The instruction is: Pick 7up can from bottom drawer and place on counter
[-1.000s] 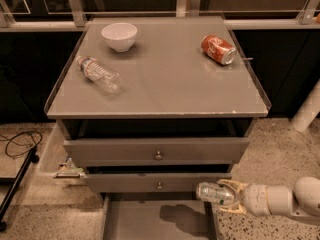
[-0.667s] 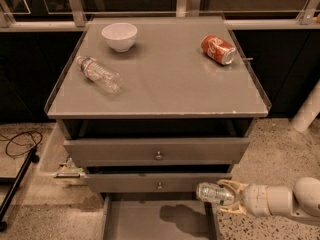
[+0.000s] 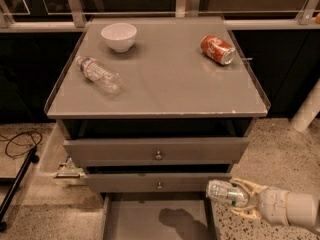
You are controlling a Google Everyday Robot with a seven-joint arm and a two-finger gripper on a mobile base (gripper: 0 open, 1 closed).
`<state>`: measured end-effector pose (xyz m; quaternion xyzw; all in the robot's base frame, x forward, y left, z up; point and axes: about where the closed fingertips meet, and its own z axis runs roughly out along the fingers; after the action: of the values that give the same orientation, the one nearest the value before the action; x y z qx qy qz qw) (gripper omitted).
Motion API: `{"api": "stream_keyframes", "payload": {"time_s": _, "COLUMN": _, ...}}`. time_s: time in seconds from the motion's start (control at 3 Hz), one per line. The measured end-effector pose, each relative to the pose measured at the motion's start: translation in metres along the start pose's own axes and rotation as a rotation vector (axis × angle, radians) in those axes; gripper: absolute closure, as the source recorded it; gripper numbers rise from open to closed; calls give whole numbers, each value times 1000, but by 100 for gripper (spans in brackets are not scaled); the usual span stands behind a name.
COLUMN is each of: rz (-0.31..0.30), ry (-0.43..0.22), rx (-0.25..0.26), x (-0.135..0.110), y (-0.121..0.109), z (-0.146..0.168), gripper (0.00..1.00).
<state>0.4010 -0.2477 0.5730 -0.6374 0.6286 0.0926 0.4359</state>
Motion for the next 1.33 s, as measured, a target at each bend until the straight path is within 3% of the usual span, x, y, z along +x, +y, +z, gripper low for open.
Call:
{"api": "stream_keyframes", "payload": {"time_s": 0.33, "rz": -53, "ry": 25, "rx": 59, "x": -38, "y": -24, "z": -48, "gripper": 100}}
{"api": "stream_keyframes", "payload": {"time_s": 0.67, "rz": -98, "ry": 38, "rx": 68, "x": -75, "y": -50, "z": -84, "gripper": 100}}
{"api": "stream_keyframes", "payload": {"time_s": 1.33, "rz": -211, "ry": 31, "rx": 77, "x": -183, "y": -104, "z": -148, "gripper": 100}}
